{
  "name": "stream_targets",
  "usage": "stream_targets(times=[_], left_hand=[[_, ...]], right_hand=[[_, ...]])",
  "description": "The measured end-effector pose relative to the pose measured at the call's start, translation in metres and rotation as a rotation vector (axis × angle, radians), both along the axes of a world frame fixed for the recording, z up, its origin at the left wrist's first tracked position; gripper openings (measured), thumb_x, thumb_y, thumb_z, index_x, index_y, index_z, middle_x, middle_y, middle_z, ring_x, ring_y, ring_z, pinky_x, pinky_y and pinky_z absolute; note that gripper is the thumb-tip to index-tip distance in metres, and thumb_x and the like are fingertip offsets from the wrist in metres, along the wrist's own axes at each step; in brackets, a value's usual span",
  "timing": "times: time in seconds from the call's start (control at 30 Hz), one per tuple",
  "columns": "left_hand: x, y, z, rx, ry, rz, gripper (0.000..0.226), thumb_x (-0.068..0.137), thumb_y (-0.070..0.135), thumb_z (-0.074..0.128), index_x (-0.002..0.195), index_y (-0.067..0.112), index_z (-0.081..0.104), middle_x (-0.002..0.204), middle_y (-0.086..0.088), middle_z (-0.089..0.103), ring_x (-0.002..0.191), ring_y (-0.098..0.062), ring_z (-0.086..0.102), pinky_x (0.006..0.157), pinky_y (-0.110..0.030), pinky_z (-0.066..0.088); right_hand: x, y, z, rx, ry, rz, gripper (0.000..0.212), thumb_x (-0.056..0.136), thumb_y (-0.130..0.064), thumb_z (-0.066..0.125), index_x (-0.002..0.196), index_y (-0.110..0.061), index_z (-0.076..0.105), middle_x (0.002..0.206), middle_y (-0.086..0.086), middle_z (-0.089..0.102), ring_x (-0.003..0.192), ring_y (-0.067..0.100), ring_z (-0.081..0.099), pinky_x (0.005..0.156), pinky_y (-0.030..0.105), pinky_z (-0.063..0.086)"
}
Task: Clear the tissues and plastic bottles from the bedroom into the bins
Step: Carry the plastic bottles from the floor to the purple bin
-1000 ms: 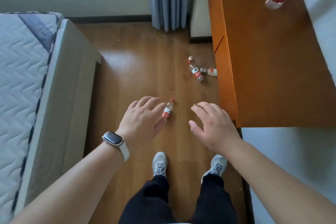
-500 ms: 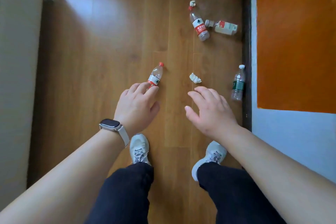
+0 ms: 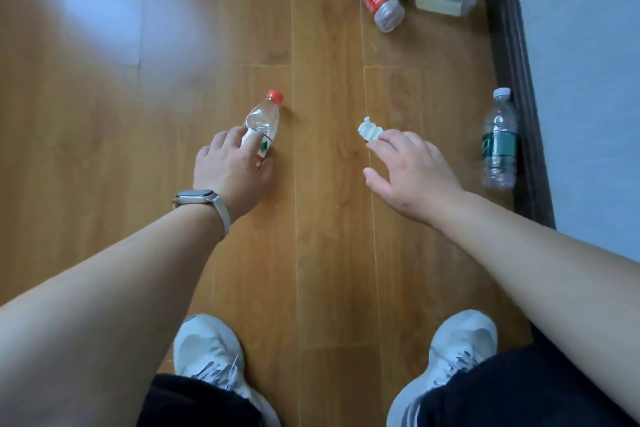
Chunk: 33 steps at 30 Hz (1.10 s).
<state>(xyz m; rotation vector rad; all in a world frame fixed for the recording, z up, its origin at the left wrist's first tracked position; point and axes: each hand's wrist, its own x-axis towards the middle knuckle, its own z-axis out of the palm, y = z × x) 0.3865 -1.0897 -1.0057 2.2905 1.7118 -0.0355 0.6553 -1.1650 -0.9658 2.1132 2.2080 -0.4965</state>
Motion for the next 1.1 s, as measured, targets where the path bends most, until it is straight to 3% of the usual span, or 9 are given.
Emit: stream_targets(times=[0.17, 0.43, 0.57, 0.73, 0.93, 1.1], left_hand=[[0.005, 0.030, -0.053, -0.124, 0.077, 0.155, 0.065, 0.089, 0.052, 0.052, 0.144, 0.025, 0.033, 0.138, -0.009, 0.046, 0.123, -0.035, 0.046, 0.092, -0.046, 0.041], [0.020, 0.029, -0.085, -0.255, -0.030, 0.299, 0.076, 0.084, 0.041, 0.062, 0.147, 0.024, 0.023, 0.128, -0.019, 0.049, 0.108, -0.043, 0.056, 0.084, -0.048, 0.045], [0.037, 0.025, -0.085, -0.273, -0.103, 0.359, 0.082, 0.080, 0.036, 0.066, 0.148, 0.026, 0.022, 0.130, -0.016, 0.050, 0.106, -0.041, 0.058, 0.083, -0.044, 0.047], [0.096, 0.013, -0.075, -0.313, -0.255, 0.191, 0.088, 0.078, 0.037, 0.068, 0.151, 0.032, 0.018, 0.139, -0.006, 0.048, 0.107, -0.030, 0.060, 0.079, -0.037, 0.048], [0.174, -0.010, -0.056, -0.372, -0.434, 0.044, 0.085, 0.080, 0.040, 0.064, 0.150, 0.035, 0.017, 0.139, -0.001, 0.047, 0.102, -0.021, 0.061, 0.082, -0.040, 0.054], [0.194, -0.017, -0.054, -0.393, -0.490, 0.026, 0.089, 0.078, 0.034, 0.065, 0.152, 0.031, 0.016, 0.146, 0.001, 0.042, 0.111, -0.021, 0.058, 0.086, -0.039, 0.053]], right_hand=[[0.042, 0.010, -0.045, 0.019, -0.061, -0.080, 0.044, 0.091, -0.042, 0.048, 0.127, -0.017, 0.055, 0.124, 0.001, 0.054, 0.114, 0.025, 0.048, 0.091, 0.040, 0.038], [0.091, -0.012, -0.079, -0.037, -0.097, -0.232, 0.048, 0.093, -0.044, 0.047, 0.130, -0.015, 0.051, 0.130, 0.005, 0.051, 0.120, 0.028, 0.046, 0.094, 0.043, 0.039], [0.108, -0.023, -0.090, -0.055, -0.130, -0.274, 0.050, 0.092, -0.047, 0.045, 0.131, -0.016, 0.050, 0.131, 0.005, 0.050, 0.120, 0.028, 0.046, 0.095, 0.045, 0.041], [0.139, -0.030, -0.097, -0.049, -0.151, -0.387, 0.053, 0.091, -0.046, 0.046, 0.133, -0.014, 0.047, 0.133, 0.008, 0.048, 0.122, 0.029, 0.044, 0.097, 0.045, 0.040], [0.177, -0.039, -0.101, -0.011, -0.266, -0.587, 0.062, 0.087, -0.048, 0.051, 0.135, -0.011, 0.039, 0.133, 0.016, 0.043, 0.120, 0.035, 0.042, 0.095, 0.048, 0.041], [0.197, -0.049, -0.107, -0.057, -0.176, -0.831, 0.071, 0.083, -0.044, 0.062, 0.138, -0.010, 0.034, 0.134, 0.019, 0.041, 0.121, 0.040, 0.042, 0.096, 0.047, 0.039]])
